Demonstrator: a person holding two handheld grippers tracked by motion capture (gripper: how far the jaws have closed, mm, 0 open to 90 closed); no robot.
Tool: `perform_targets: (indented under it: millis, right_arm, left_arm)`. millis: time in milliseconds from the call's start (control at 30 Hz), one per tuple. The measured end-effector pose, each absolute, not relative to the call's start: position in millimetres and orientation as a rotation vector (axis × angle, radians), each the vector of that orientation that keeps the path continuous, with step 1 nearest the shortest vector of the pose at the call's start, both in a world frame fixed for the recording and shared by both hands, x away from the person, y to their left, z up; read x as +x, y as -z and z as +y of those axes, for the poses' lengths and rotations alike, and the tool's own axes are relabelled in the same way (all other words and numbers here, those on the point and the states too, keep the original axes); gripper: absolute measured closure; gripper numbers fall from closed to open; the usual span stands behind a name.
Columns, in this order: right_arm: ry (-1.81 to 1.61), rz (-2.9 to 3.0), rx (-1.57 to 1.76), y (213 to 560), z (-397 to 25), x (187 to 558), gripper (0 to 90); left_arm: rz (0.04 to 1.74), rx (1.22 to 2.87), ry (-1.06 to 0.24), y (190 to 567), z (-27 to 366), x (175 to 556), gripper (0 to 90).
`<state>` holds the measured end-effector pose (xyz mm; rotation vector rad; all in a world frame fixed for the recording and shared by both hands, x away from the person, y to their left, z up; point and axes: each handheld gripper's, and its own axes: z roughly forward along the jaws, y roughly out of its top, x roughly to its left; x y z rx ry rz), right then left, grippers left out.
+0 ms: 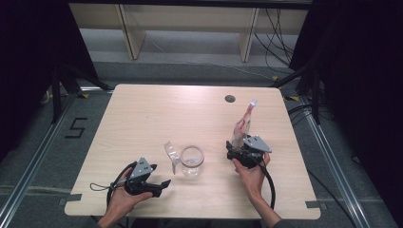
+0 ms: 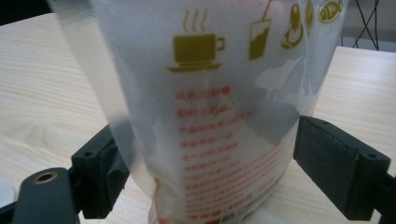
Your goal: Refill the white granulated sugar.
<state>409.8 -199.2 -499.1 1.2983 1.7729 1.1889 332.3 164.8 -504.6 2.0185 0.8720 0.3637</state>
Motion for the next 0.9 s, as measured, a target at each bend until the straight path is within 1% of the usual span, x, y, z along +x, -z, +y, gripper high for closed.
perform_targets:
  millis: [100,300,433,467,567,833,900]
  right_arm:
    - [-1.185,1.749,1.314,499,-201,410,20.9]
    - [-1.200,1.754,1.296,499,-203,410,24.6]
    - [-1.211,1.778,1.303,498,-209,409,33.5]
    - [-1.211,1.778,1.303,498,-209,409,33.5]
    - [-1.219,1.814,1.301,496,-218,407,40.1]
    - [-1.239,1.834,1.305,494,-228,404,46.7]
    - [-1.223,1.862,1.263,493,-236,405,49.5]
  left_arm:
    - [0.870,2.019,-0.367,504,165,332,21.0]
    - [0.864,2.019,-0.367,504,165,332,21.0]
    - [0.867,2.011,-0.370,504,165,332,21.0]
    - [0.867,2.011,-0.370,504,165,332,21.0]
    - [0.862,2.020,-0.373,504,166,331,21.0]
    - [0.865,2.017,-0.375,504,165,331,21.0]
    - [0.864,2.017,-0.375,504,165,331,21.0]
